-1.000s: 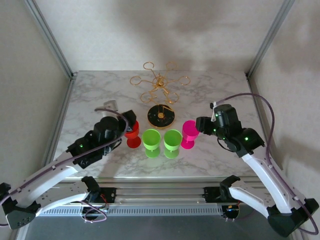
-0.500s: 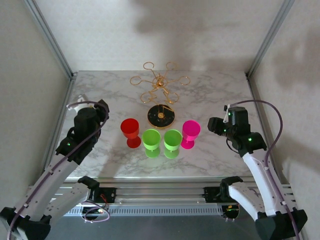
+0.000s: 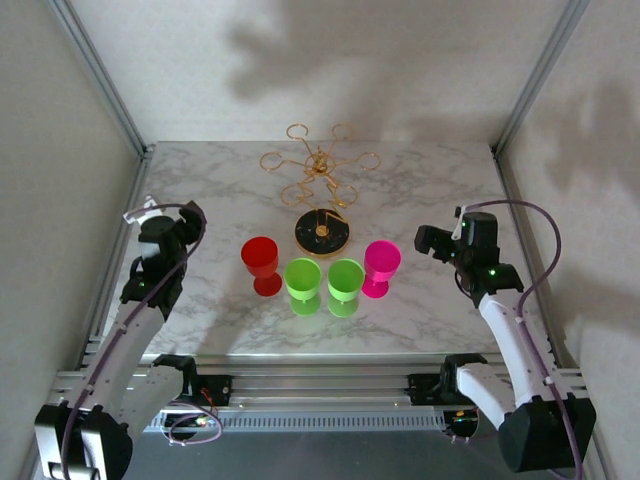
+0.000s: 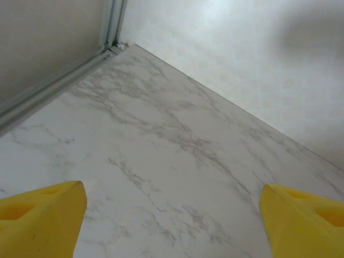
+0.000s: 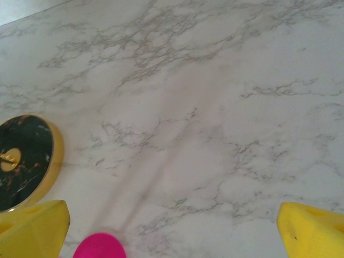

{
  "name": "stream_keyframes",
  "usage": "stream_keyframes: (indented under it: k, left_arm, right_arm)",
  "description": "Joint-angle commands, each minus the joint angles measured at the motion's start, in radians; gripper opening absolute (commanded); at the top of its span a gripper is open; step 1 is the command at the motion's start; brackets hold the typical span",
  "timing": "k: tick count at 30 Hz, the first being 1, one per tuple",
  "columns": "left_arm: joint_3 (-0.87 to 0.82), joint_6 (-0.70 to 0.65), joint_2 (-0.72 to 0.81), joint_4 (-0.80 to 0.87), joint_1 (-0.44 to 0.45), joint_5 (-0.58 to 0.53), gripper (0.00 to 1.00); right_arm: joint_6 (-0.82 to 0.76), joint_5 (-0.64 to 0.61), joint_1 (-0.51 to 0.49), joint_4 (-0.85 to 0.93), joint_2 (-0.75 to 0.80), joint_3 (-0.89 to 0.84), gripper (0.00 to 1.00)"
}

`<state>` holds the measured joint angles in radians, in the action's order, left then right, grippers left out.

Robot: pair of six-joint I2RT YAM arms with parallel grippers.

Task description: Take the wine glass off the wine glass rack

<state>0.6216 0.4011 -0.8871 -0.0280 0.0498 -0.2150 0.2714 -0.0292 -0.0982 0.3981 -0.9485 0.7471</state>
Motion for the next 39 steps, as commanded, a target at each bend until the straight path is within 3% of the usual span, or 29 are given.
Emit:
stream_keyframes:
  k: [1, 8, 23, 33, 39]
  left_arm:
    - [-0.052, -0.077, -0.01, -0.146, -0.046, -0.001, 0.86]
    - [-0.258, -0.163, -0.067, -0.553, -0.109, -0.003, 0.88]
    - [-0.406, -0.277, -0.408, -1.089, -0.126, 0.073, 0.88]
    - [-0.437, -0.295, -0.587, -1.292, -0.13, 0.147, 0.88]
    - [-0.428, -0.304, -0.646, -1.323, -0.128, 0.175, 0.88]
  right_arm:
    - [-0.023, -0.049, 0.027, -0.131, -0.031, -0.05, 0.99]
    - [-0.028, -0.046, 0.104, -0.337, -0.11, -0.131, 0.99]
    - [-0.097, -0.076, 0.127, -0.812, -0.35, -0.273, 0.99]
    - [-0.137, -0.017, 0.128, -1.071, -0.484, -0.301, 0.99]
    - [-0.189, 0.108, 0.126, -1.11, -0.526, -0.296, 0.99]
